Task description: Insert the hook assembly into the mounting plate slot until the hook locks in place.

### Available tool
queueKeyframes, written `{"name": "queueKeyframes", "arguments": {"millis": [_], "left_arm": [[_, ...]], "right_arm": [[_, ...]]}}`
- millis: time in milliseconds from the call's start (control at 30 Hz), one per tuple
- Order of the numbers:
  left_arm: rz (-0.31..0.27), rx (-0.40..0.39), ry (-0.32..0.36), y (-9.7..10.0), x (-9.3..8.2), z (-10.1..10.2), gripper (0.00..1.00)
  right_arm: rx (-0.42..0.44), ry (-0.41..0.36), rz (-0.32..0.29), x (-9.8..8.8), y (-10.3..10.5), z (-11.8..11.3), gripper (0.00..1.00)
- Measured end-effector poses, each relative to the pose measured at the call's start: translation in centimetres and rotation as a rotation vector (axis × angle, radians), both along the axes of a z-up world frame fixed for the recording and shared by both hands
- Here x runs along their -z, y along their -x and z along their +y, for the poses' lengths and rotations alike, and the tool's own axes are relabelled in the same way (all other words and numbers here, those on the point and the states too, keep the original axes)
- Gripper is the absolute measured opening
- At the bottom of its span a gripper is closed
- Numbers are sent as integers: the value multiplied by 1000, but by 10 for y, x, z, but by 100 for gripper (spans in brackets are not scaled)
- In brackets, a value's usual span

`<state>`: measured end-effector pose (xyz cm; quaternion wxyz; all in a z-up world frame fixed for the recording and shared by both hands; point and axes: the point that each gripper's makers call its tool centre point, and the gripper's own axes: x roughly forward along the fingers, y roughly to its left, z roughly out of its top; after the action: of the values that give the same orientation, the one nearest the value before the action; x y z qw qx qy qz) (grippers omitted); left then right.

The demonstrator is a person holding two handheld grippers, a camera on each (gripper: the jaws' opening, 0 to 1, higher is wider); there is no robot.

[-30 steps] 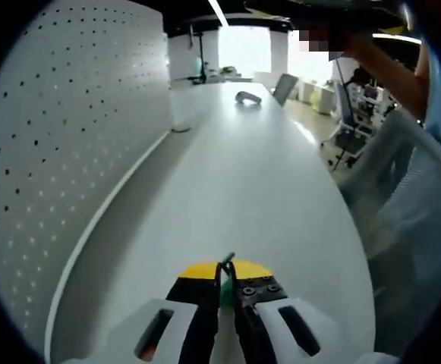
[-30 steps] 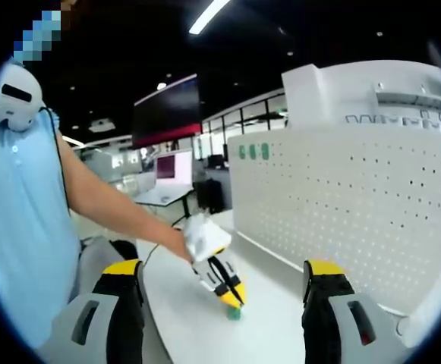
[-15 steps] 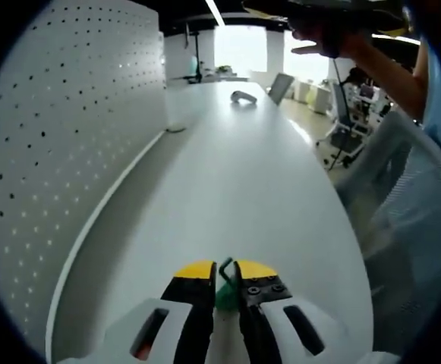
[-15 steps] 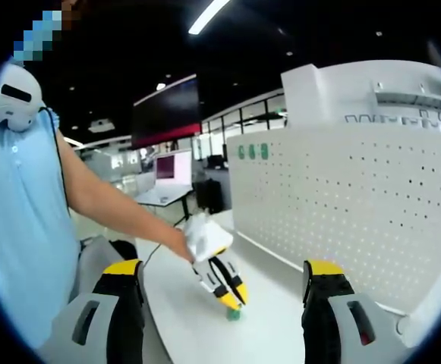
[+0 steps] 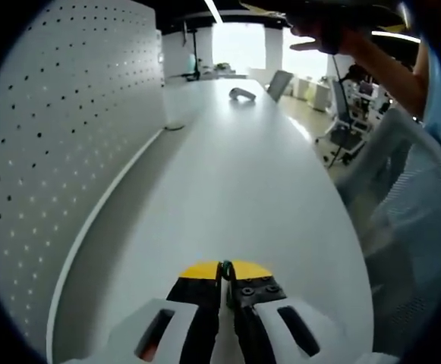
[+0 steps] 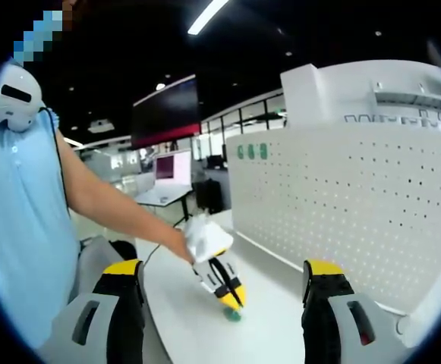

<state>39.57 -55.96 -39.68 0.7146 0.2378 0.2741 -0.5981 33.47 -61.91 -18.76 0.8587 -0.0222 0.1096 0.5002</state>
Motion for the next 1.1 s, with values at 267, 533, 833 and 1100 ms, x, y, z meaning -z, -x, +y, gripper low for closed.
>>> {"name": "queueKeyframes", "arguments": {"millis": [267, 533, 833, 1100], "left_arm": [[1, -18, -6, 1, -2, 6, 4], [-6, -59, 26, 1, -12, 12, 3], [-39, -114, 99, 3, -38, 17, 3], [-79, -173, 181, 2, -65, 21, 3]], "right_arm": [[-9, -2, -4, -1, 0, 3, 87], [-24, -1, -13, -4, 1, 8, 87], [-41, 2, -19, -7, 3, 14, 87], [-53, 4, -26, -10, 5, 18, 87]]}}
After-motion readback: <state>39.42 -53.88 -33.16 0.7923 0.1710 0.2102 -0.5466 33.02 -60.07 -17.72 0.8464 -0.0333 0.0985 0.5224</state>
